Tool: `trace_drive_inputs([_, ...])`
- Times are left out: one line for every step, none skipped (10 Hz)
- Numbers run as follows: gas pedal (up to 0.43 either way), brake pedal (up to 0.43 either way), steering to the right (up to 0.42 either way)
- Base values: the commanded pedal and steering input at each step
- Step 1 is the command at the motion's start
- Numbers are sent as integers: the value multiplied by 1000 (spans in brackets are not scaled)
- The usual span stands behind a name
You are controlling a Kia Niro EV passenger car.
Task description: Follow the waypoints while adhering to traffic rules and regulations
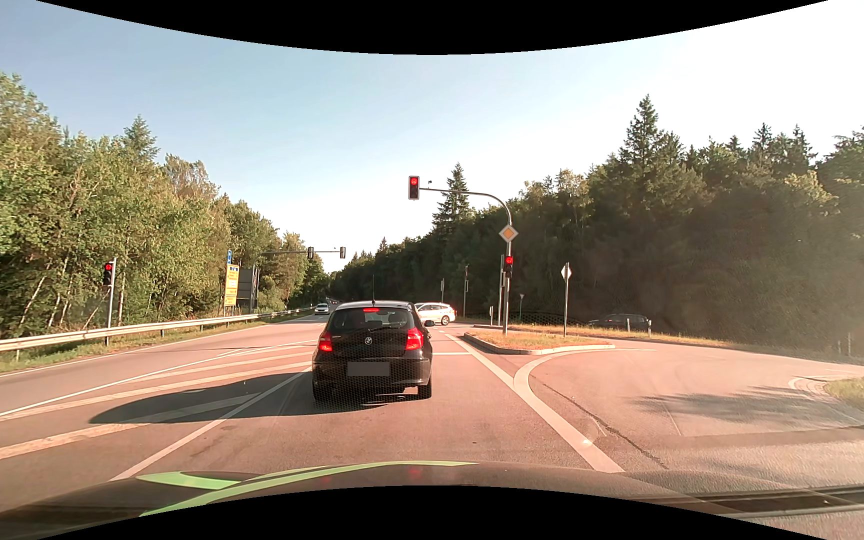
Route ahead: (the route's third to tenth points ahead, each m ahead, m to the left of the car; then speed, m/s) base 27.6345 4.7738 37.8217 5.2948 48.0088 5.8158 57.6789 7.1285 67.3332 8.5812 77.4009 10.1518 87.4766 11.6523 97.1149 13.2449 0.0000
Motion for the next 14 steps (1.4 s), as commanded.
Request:
trace_drive_inputs([0, 372, -8])
trace_drive_inputs([0, 372, -8])
trace_drive_inputs([0, 372, -8])
trace_drive_inputs([0, 372, -8])
trace_drive_inputs([0, 372, -8])
trace_drive_inputs([0, 372, -8])
trace_drive_inputs([0, 372, -8])
trace_drive_inputs([0, 372, -8])
trace_drive_inputs([0, 372, -8])
trace_drive_inputs([0, 372, -8])
trace_drive_inputs([0, 372, -8])
trace_drive_inputs([0, 372, -8])
trace_drive_inputs([0, 372, -8])
trace_drive_inputs([0, 372, -8])
